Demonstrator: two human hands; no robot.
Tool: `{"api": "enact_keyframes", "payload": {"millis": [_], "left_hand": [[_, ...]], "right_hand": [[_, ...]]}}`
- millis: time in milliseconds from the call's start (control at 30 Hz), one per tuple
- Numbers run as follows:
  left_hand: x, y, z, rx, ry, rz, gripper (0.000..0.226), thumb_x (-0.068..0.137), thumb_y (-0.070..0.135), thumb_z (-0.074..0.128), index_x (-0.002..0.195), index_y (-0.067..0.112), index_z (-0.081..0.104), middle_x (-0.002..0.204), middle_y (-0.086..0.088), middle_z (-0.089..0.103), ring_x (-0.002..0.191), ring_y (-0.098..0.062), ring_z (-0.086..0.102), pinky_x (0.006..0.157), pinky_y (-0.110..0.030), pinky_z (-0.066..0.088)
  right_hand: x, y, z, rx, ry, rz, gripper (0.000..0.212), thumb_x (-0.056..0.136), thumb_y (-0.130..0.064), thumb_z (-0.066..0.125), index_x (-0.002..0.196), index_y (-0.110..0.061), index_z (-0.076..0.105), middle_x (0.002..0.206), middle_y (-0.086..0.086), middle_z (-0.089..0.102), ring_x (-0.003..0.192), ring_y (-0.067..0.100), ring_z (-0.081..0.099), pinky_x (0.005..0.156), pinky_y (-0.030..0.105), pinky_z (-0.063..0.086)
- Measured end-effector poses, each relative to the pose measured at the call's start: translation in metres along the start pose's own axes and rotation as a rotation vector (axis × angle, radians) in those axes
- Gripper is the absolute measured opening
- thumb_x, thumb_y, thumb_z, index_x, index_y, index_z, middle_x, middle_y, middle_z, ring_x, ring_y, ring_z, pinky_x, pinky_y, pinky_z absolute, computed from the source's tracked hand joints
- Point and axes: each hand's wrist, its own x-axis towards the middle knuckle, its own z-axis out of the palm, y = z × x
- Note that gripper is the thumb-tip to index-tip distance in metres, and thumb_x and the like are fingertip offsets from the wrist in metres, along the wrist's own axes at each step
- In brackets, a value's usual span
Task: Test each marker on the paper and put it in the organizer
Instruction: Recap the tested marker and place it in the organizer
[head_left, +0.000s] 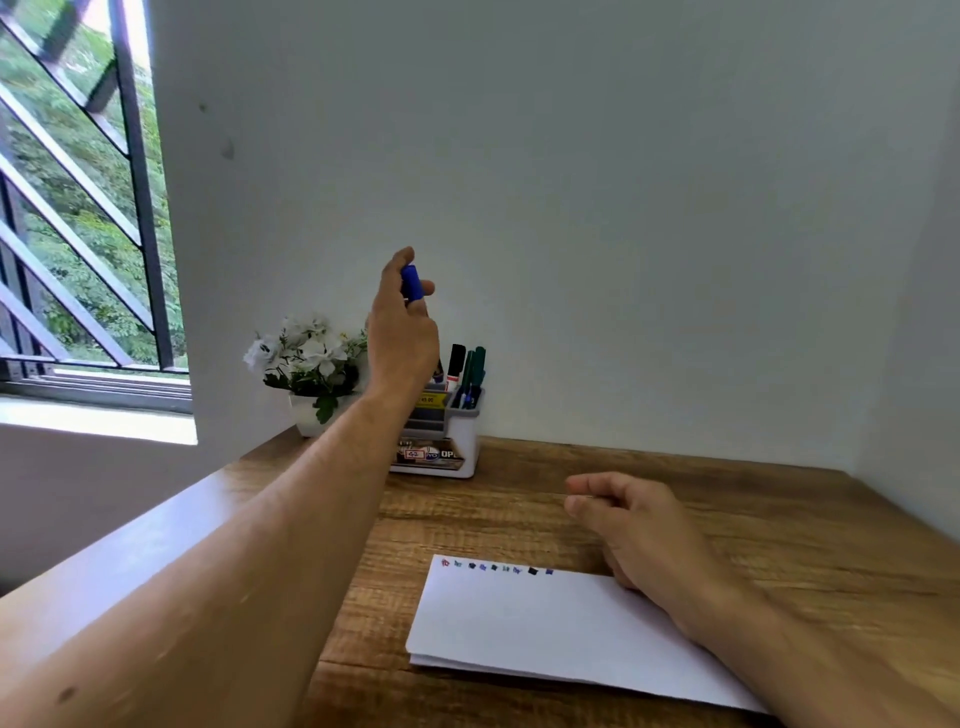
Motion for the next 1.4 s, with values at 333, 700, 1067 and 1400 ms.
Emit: {"api": "enact_keyframes", "payload": {"millis": [333,700,1067,1400], "left_hand": [[0.012,-0.037,-0.001,0.078,-0.020,0.034,0.057,0.097,-0.002,0.043,0.144,0.029,0.044,0.130,-0.003,0.061,0.118,-0.010,0.056,0.098,-0.031,0.049],[0.005,-0.057,0.009,0.356,-0.160,0.042,0.053,0.094,-0.005,0.046,0.124,0.039,0.044,0.103,-0.003,0.065,0.078,-0.009,0.064,0.066,-0.031,0.057],[0.004,-0.067,0.017,0.783,-0.272,0.154,0.057,0.089,0.004,0.062,0.141,0.024,0.046,0.121,-0.013,0.058,0.105,-0.031,0.061,0.090,-0.040,0.050],[0.003,-0.062,0.013,0.817,-0.272,0.155,0.057,0.090,0.005,0.060,0.144,0.011,0.044,0.128,-0.017,0.055,0.114,-0.032,0.057,0.095,-0.039,0.047]], "right_hand": [[0.002,0.002,0.002,-0.030,-0.004,-0.012,0.011,0.094,-0.024,0.068,0.105,-0.024,0.071,0.042,-0.024,0.053,0.037,-0.008,0.049,0.040,0.010,0.034],[0.000,-0.001,0.002,-0.047,-0.012,-0.028,0.008,0.094,-0.025,0.069,0.100,-0.025,0.073,0.041,-0.022,0.053,0.037,-0.008,0.049,0.039,0.008,0.034],[-0.002,-0.002,0.001,-0.045,-0.015,-0.033,0.005,0.093,-0.025,0.069,0.095,-0.026,0.074,0.041,-0.020,0.051,0.036,-0.005,0.046,0.040,0.010,0.033],[0.000,-0.004,0.002,-0.045,-0.018,-0.038,0.005,0.093,-0.025,0.069,0.095,-0.025,0.074,0.040,-0.019,0.050,0.035,-0.004,0.044,0.039,0.009,0.032]]}}
